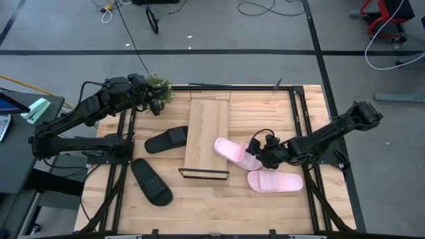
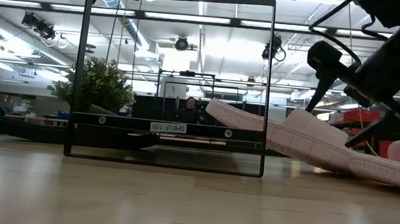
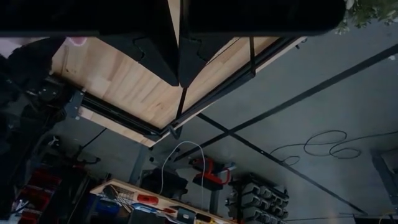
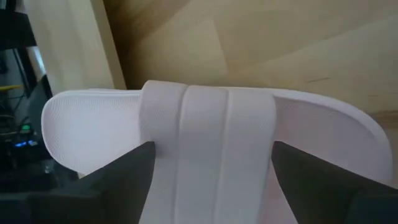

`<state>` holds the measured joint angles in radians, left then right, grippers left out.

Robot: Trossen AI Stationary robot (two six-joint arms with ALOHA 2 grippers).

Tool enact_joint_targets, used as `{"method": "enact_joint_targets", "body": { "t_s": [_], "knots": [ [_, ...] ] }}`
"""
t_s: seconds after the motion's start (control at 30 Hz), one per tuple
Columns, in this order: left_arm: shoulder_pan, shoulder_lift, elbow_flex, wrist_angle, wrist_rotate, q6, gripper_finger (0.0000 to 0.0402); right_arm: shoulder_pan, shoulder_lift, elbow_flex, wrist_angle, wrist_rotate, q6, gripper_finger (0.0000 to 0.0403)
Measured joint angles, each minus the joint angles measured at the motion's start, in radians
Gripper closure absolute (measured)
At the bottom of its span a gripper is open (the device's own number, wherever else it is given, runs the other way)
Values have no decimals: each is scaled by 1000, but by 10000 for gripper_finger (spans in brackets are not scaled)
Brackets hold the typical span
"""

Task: Pick and place slides into the shelf
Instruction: Put the top pink slide on the shelf

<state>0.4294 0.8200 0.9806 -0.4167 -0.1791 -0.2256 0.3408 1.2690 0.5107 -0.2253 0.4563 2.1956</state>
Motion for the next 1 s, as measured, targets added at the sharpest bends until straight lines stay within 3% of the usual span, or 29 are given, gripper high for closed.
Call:
{"method": "enact_joint_targets", "body": {
  "t_s": [0.23,0.43,0.67,0.9,1.0],
  "knots": [
    [0,0,0,0,0,-17,380,3,0,-21,64,69,-60,87],
    [0,0,0,0,0,-26,388,3,5,-21,66,104,-101,133],
    [0,-1,0,0,0,-26,390,2,96,-20,166,111,-113,220],
    [0,-1,0,0,0,-26,379,5,171,-20,238,102,-129,378],
    [0,-1,0,0,0,-26,384,11,151,-19,215,100,-141,386]
  ]
}}
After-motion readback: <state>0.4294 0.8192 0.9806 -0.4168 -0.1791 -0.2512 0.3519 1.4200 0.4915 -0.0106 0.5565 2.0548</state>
